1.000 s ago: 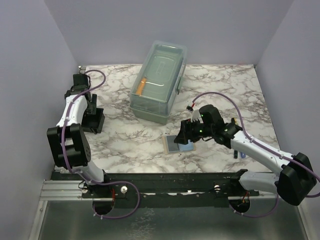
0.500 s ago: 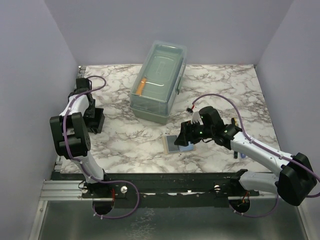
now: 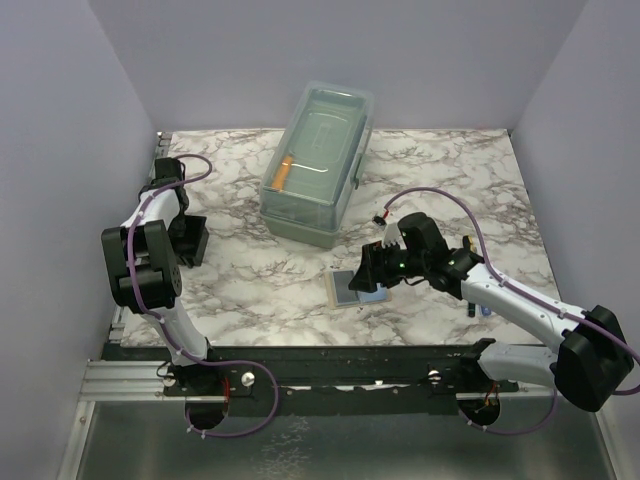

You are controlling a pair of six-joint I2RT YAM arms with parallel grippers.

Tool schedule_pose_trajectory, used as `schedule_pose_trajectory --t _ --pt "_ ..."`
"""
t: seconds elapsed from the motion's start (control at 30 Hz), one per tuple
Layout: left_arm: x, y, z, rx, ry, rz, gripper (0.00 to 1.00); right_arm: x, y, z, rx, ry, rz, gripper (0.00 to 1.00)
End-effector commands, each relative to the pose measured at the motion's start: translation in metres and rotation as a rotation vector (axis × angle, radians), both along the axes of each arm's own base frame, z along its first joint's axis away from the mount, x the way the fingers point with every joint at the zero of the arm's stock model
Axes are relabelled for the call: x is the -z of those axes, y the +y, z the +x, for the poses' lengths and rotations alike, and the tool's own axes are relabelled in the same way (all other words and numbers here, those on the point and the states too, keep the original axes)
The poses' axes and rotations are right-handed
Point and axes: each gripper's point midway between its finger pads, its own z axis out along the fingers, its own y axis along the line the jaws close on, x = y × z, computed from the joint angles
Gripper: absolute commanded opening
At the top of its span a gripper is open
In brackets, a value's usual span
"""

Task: Put the credit cards into the card holder
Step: Pick up the credit card from the storage box.

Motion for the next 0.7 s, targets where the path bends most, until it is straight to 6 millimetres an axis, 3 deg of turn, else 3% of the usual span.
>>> schedule_pose_trajectory --t 0.0,0.2,0.67 --pt "-0.007 0.011 0.006 -0.03 -0.019 0.041 0.6 -0.005 0.004 0.0 -0.018 -0.012 0.012 0.68" --pt "-0.01 0.008 0.007 -0.018 -0.037 0.02 0.44 -0.005 0.004 -0.001 -0.022 -0.012 0.016 0.68" --pt "-0.017 0.004 0.007 -0.011 -0.062 0.005 0.25 -0.007 0.005 -0.001 -0.025 -0.016 0.023 0.68"
